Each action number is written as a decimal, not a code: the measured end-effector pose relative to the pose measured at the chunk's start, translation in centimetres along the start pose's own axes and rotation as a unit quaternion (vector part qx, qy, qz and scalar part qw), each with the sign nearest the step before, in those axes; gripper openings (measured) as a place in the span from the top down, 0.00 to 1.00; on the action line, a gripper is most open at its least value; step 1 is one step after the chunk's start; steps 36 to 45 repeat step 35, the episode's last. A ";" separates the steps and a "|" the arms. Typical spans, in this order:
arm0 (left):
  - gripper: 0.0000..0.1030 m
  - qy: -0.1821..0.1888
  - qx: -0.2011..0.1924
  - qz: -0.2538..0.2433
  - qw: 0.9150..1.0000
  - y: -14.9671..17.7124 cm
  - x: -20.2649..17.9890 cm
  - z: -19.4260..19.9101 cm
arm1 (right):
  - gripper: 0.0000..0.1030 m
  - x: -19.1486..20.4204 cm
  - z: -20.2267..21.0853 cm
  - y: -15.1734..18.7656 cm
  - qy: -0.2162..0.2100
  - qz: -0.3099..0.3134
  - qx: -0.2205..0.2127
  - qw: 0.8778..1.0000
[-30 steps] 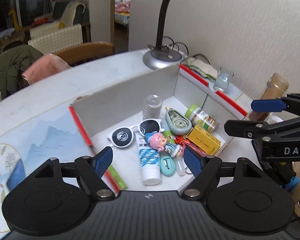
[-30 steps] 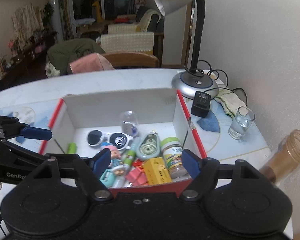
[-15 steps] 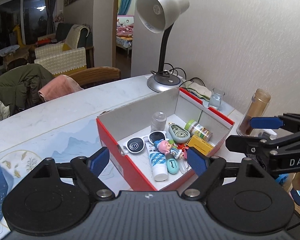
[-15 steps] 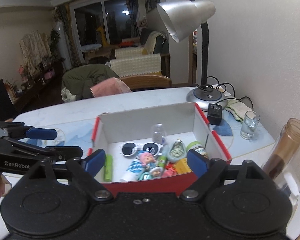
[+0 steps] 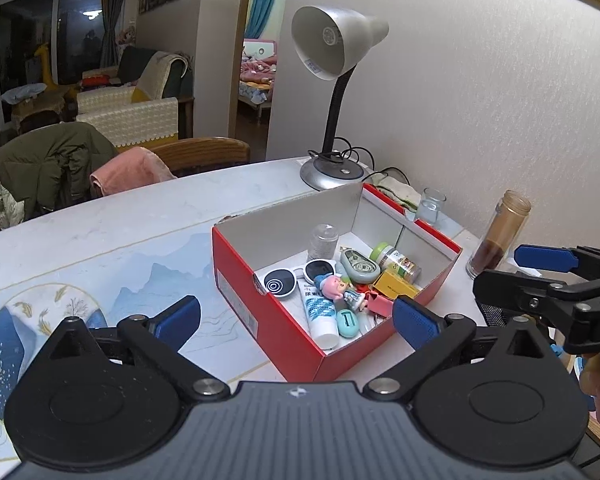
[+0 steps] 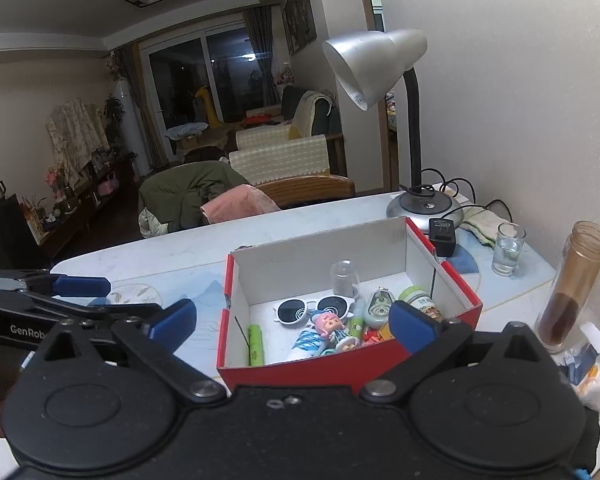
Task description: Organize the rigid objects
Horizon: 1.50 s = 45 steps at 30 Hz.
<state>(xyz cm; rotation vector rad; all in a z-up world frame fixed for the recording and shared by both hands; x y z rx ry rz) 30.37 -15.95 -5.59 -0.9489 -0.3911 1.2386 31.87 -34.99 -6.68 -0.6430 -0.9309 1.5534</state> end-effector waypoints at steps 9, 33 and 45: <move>0.00 0.001 -0.002 -0.020 1.000 0.9 -1.0 0.6 | 0.00 0.1 1.4 0.9 0.008 -0.013 -0.002 1.000; 0.00 0.022 -0.005 -0.037 0.999 1.1 -2.6 0.2 | 0.00 -1.0 2.0 2.2 0.014 -0.030 0.011 0.999; 0.00 0.020 -0.005 -0.036 0.999 1.1 -2.5 0.3 | 0.00 -1.0 2.0 2.2 0.015 -0.030 0.011 0.999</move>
Point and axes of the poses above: each gripper's, at about its wrist camera, not at the fingertips, and z roughly against the way its jaws point, x to its left, y to its underside, the point moved 10 cm from there along -z, roughly the way its jaws point, and after that the axes turned 9 degrees about y, right-handed, at the moved point
